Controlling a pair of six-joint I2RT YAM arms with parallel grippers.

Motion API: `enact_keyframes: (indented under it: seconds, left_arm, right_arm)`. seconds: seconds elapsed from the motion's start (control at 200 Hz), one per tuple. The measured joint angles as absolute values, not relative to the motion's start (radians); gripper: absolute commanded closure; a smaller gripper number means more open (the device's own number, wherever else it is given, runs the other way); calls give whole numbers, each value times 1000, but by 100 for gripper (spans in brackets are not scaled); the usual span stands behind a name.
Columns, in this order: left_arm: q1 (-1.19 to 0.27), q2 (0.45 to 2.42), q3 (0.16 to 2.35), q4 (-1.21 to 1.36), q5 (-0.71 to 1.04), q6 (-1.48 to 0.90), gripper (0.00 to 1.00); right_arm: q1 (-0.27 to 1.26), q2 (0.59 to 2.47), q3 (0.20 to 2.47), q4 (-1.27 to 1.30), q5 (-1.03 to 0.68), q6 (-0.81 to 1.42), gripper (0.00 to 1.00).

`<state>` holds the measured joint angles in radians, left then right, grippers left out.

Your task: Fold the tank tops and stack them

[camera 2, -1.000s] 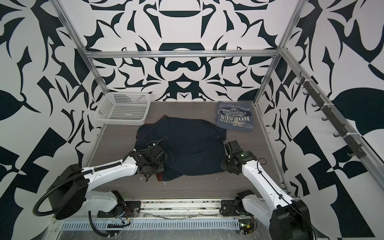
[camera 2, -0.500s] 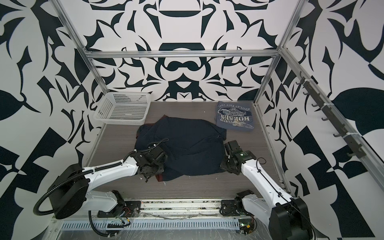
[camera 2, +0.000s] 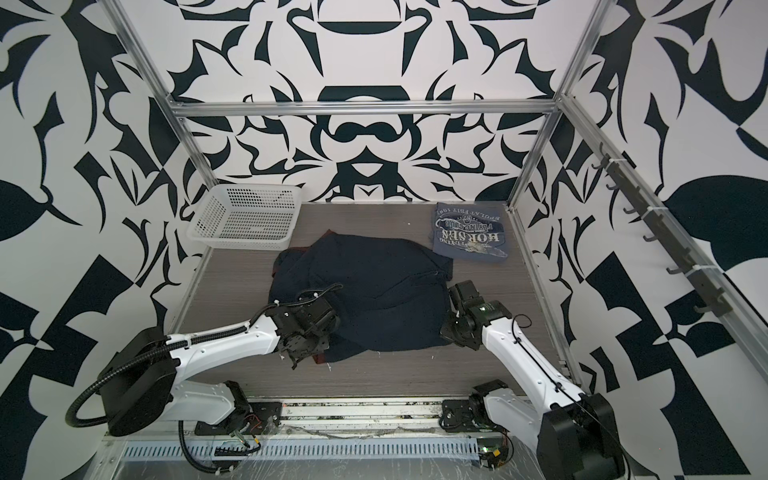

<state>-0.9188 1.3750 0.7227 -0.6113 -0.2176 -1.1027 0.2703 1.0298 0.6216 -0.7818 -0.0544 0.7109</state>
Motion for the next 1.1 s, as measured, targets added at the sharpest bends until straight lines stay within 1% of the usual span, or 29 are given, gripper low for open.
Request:
enact_keyframes:
  seconds: [0.095,0.215,0.325,0.46,0.615,0.675,0.75,0.865,1.025,1.06,1.1]
  left_arm:
    - [-919,1386,740,-614,-234,-1096,81]
    - [-919,1387,745,-615,-247,-1082,88]
    - [-919,1386,745,-616,-258,-1072,100]
    - [-920,1328,748,-645,-310,-1049,100]
    - [-914,1115,782,-683,-435,-978,100]
    - [-883,1029,784,-663,-457,-939,100]
    - [-814,979,781,-629,-451,-896,100]
    - [-736,1009,769,-560,-414,-837,100]
    - [-728,1138,758,-488,-340,-780,100]
    - [-728,1154,751,-473,-322,-772,96]
    - [-728,1169,741,-456,-299,-761,88]
  right_arm:
    - [270,1021,622,-784,-53,710,100]
    - [270,1017,622,-787,-48,708,100]
    - [270,1015,627,-793,-43,707,100]
    - [252,1015,674,-813,-47,688,100]
    - [130,1016,762,-816,-97,637,100]
    - [80,1025,795,-813,-128,621,100]
    - [47,1061,837,-799,-154,610,100]
    - [38,1162,891,-742,-188,597,100]
    - [-9,1306,938,-669,-208,580,100]
    - [-25,1331,940,-655,-211,577,100]
    - [-42,1354,940,-643,-213,575,100]
